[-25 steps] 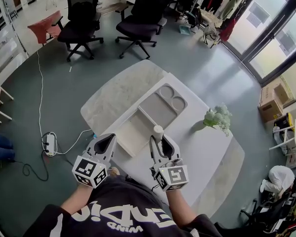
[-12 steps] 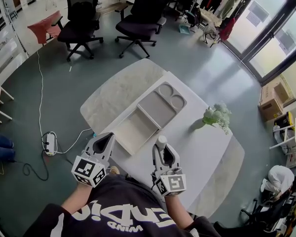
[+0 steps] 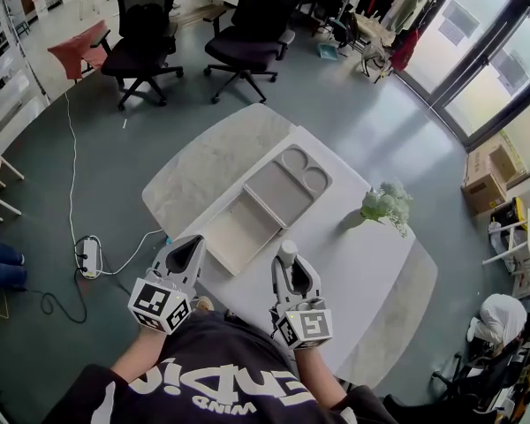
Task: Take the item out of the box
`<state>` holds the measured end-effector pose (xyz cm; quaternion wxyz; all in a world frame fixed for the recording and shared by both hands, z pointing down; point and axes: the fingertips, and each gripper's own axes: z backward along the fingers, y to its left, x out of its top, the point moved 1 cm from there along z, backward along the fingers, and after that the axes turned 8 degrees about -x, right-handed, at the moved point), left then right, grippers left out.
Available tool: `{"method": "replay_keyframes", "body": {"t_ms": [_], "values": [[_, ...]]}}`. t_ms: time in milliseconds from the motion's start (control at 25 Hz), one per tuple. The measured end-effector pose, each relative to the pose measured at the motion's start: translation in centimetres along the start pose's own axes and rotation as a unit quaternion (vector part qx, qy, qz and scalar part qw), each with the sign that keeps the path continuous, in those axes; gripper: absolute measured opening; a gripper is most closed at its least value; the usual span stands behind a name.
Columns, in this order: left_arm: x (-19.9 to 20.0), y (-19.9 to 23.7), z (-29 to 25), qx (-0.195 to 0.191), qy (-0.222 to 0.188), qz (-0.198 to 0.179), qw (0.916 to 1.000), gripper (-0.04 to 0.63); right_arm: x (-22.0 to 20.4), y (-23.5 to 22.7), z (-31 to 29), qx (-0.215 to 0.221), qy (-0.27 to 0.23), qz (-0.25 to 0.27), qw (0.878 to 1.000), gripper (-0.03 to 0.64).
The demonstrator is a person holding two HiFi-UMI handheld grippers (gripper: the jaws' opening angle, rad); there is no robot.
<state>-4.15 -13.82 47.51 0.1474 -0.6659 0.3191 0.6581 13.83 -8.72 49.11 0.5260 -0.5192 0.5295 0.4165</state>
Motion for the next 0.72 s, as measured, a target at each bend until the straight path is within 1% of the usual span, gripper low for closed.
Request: {"method": "replay_keyframes", "body": {"t_ms": [720], "values": [[-0.14, 0.25, 0.43, 0.012, 0.001, 0.008, 0.9999, 0.009, -0.42, -0.59, -0.11, 0.001, 0.009, -0.016, 1.0, 0.138]]}}
